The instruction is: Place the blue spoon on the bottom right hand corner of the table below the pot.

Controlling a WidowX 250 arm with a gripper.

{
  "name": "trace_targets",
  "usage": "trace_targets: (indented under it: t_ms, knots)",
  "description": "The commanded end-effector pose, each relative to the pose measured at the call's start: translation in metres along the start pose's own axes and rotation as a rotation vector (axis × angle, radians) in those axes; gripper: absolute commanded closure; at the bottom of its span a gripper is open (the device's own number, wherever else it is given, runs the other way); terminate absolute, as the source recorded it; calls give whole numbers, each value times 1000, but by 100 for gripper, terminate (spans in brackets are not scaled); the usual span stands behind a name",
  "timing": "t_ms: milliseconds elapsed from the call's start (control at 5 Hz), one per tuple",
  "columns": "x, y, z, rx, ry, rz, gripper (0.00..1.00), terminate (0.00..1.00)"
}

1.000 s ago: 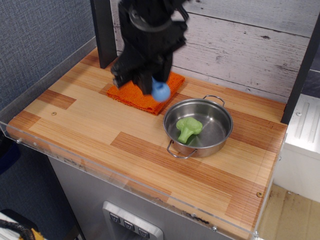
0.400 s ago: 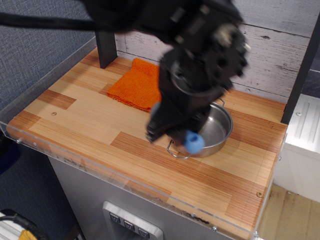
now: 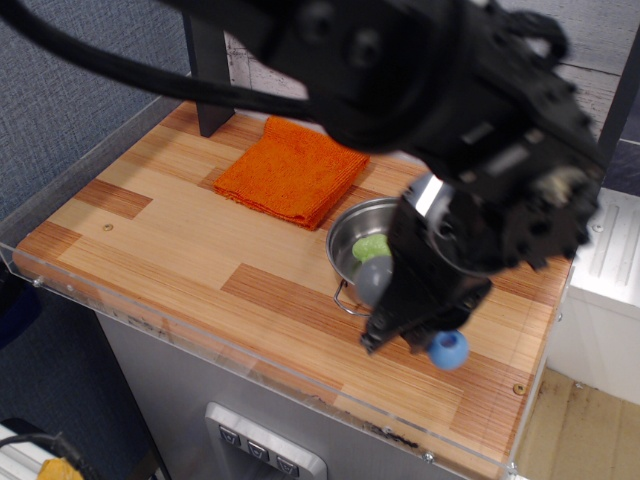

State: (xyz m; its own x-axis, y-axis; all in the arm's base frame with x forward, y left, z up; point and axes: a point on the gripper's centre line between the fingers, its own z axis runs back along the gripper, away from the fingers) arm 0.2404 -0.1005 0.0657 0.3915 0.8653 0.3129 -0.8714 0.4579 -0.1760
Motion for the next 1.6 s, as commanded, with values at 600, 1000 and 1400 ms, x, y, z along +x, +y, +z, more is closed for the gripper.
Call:
trace_targets:
  t_ms: [600, 1000, 1400]
  knots:
    - [-22, 7, -36, -14, 68, 5, 100, 0]
    - [-15, 5, -47, -2, 117, 13, 0, 0]
    - [-9, 7, -44, -1, 122, 10, 0, 0]
